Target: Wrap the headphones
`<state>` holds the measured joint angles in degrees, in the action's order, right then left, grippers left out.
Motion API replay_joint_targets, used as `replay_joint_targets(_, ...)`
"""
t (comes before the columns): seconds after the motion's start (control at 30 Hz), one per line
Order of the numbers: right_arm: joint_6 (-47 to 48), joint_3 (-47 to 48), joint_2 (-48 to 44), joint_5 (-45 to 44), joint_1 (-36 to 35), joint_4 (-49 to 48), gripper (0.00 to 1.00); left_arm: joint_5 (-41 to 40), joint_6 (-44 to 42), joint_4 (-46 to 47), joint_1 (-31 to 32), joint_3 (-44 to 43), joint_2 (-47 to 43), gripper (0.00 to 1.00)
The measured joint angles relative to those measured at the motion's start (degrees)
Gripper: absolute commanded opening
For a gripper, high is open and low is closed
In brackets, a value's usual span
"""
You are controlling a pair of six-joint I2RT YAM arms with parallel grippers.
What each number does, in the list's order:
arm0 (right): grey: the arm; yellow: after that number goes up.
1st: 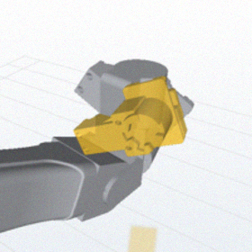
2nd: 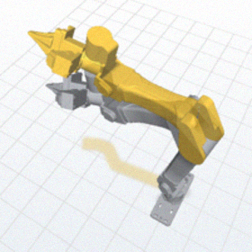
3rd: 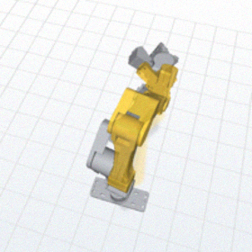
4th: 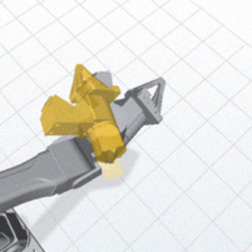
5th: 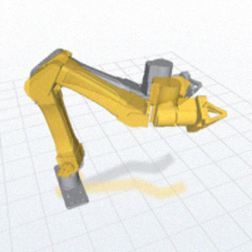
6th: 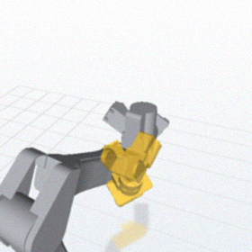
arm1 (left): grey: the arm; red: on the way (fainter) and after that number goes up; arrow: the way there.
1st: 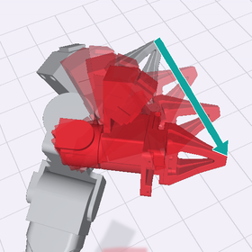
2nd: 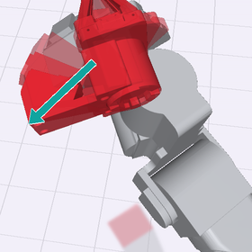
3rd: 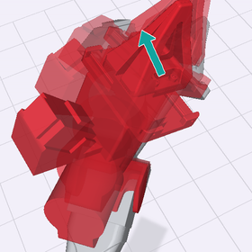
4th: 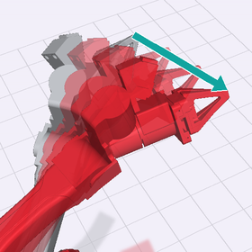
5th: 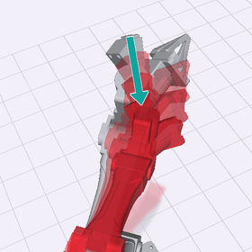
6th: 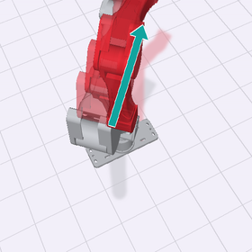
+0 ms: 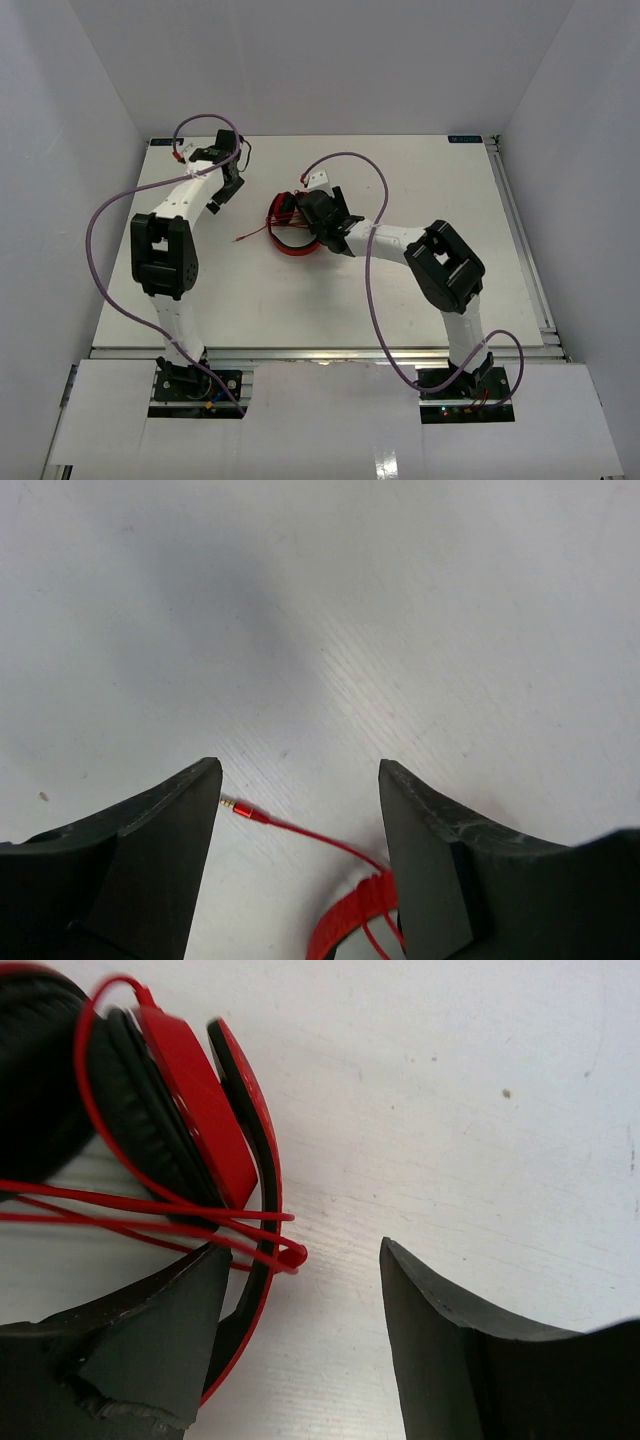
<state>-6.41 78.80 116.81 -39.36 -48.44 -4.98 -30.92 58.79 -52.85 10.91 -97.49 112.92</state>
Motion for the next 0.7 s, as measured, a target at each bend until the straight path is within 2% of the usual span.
replay_joint_targets(0.13,0.19,-0.83,-5.88,2.09,-0.49,0.7,0.69,0.27,-5.27,3.11,2.63,2.95,-7.23,0.75)
replay_joint_targets(0.3,0.08,-1.06,-11.79,5.41,-1.22,3.41,0.69,2.35,-14.55,10.82,10.2,12.57,-17.93,0.74)
replay_joint_targets(0.4,-0.96,-4.73,-17.29,7.79,-1.7,7.22,0.7,6.16,-19.14,18.89,15.68,21.02,-25.41,0.75)
replay_joint_targets(0.53,-3.53,-13.26,-29.98,11.94,-2.03,12.01,0.72,13.17,-23.63,26.57,22.14,32.24,-37.25,0.76)
replay_joint_targets(0.7,-5.91,-19.38,-46.18,16.98,-2.01,15.53,0.73,20.01,-26.73,37.48,26.27,43.94,-50.66,0.77)
